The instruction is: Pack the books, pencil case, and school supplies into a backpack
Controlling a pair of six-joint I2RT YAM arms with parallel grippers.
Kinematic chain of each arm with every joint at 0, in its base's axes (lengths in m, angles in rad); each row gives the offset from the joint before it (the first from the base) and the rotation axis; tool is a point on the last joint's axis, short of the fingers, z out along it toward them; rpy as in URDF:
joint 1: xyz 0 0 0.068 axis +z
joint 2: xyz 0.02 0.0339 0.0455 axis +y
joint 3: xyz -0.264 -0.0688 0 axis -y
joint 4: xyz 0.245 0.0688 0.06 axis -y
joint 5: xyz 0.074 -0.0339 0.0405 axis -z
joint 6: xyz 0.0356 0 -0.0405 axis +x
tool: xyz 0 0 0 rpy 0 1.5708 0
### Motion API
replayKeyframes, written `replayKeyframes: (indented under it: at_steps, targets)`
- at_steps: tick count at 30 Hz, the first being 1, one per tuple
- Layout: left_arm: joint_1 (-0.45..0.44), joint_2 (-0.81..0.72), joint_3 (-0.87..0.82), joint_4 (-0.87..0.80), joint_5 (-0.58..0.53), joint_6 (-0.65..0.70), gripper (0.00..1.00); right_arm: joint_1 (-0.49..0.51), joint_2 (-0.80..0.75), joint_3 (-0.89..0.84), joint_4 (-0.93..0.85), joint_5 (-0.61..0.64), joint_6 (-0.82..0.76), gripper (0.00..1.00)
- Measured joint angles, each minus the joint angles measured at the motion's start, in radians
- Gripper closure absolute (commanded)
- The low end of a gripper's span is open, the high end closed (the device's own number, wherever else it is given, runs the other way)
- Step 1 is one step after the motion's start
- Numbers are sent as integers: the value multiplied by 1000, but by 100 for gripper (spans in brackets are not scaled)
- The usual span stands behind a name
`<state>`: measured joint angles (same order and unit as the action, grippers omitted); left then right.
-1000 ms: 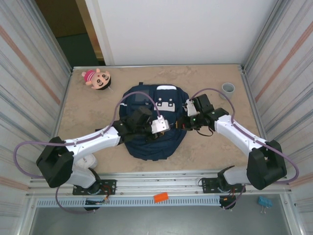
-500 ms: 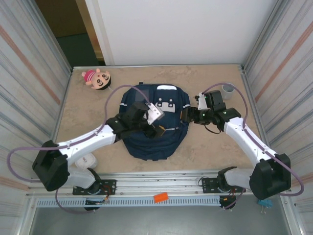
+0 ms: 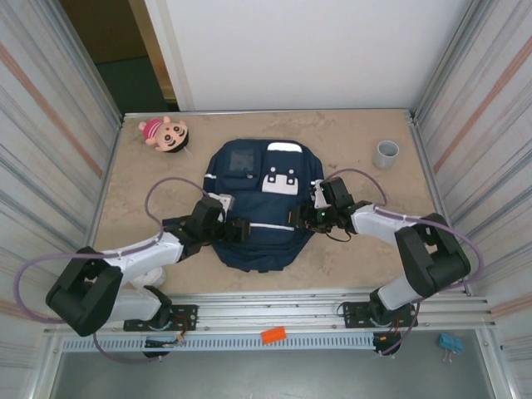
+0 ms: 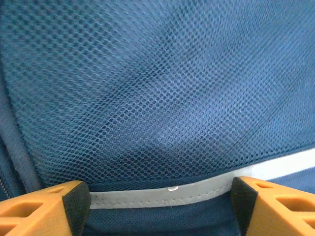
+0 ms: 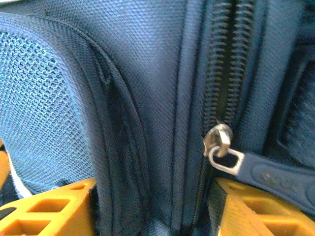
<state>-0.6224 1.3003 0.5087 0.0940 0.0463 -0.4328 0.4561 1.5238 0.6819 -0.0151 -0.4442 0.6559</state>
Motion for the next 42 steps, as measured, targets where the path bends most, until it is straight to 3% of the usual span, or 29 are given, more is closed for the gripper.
replayKeyframes:
  at_steps: [4,6,7,9,14,17,21,25,28,31,35,38,42]
  targets:
    - [12,56,37,65,-16,-29,16,-11,-6,0,45,28,7,43]
    - [12,50,51,62,-27,-36,13,-20,-40,0,27,56,2,37]
    - [12,32,54,52,-41,-35,4,-27,-73,0,4,80,-10,28]
    - [13,-18,56,15,-74,-24,1,-55,-164,2,-61,145,-40,0]
    - [51,-241,58,-48,-253,92,1,-195,-436,14,-130,336,-177,0]
    - [110,-382,-3,27,-340,196,1,-304,-525,-17,-61,385,-289,0]
    - [213,-505,-178,143,-409,303,1,-434,-530,-183,135,374,-433,0]
    - [354,-528,-287,224,-394,399,1,-532,-393,-336,294,338,-515,0]
    - [480,-470,-300,303,-314,437,1,-546,-275,-349,389,320,-546,0]
    - [603,-319,-329,483,-216,438,1,-541,-179,-340,529,293,-565,0]
    - [621,-73,-336,660,-99,460,1,-519,-24,-316,728,285,-591,0]
    - [621,146,-279,790,-40,468,1,-509,10,-338,800,282,-597,0]
    - [627,225,-148,723,-39,460,1,-530,12,-317,814,265,-595,1]
